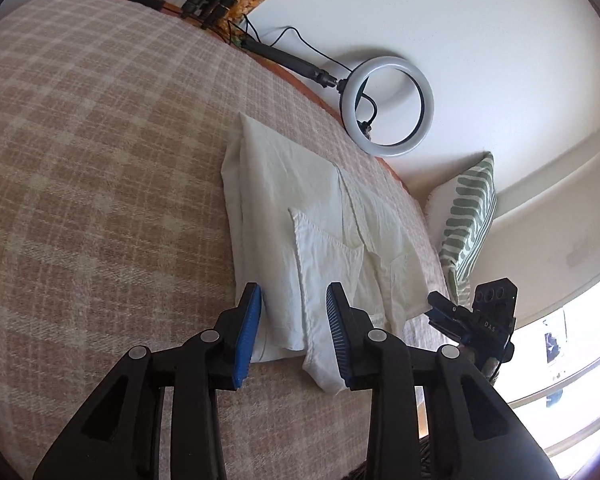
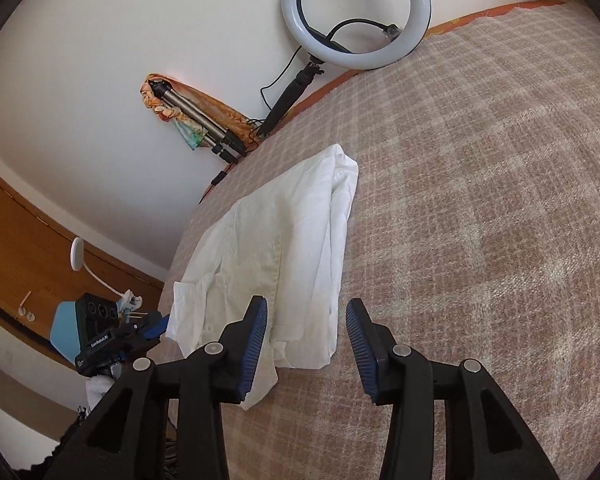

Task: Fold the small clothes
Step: 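Lay the folded bundle down on the bedspread with both grippers, release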

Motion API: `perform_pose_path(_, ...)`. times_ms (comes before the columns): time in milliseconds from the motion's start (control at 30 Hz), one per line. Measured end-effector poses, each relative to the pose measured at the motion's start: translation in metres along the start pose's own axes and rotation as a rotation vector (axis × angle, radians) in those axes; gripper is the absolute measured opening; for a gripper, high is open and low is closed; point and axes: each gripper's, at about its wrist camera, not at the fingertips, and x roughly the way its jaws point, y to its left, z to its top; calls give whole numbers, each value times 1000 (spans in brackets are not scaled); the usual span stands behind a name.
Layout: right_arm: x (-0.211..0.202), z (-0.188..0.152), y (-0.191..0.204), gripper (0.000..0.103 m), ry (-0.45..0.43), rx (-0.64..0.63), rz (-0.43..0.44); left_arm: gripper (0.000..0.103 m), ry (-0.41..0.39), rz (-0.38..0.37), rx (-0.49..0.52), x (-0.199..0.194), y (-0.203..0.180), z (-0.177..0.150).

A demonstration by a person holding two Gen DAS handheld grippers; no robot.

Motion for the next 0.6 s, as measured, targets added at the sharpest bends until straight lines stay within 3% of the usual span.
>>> perform_pose_path(33, 5, -1, 3, 34, 10, -14, -3, 5, 7, 0, 0, 4, 0, 0)
perform_pose_path(100, 14, -3, 6, 5, 34, -11, 20, 1, 12, 4, 9, 6, -3, -1)
perform_pose_path(233, 5, -3, 13, 2, 10, 20, 106, 2, -6, -14, 43, -5, -14, -1)
perform_pose_path(333, 2, -4, 8, 1, 23, 31, 117, 2, 15, 36, 50, -3, -4, -5)
perform_pose_path(433, 16, -13, -7, 0, 93, 46, 9, 2, 61, 75, 30, 6, 12, -13)
perform_pose_path(500, 25, -17, -13, 0, 129, 45, -19, 2, 64, 95, 51, 5, 10, -15)
perform_pose_path(567, 25, -17, -3, 1, 134, -18, -51, 2, 57, 115, 91, 2, 5, -15)
perform_pose_path(600, 22, -16, 3, 7, 129, -58, -56, 2, 54, 123, 109, 0, 2, -14)
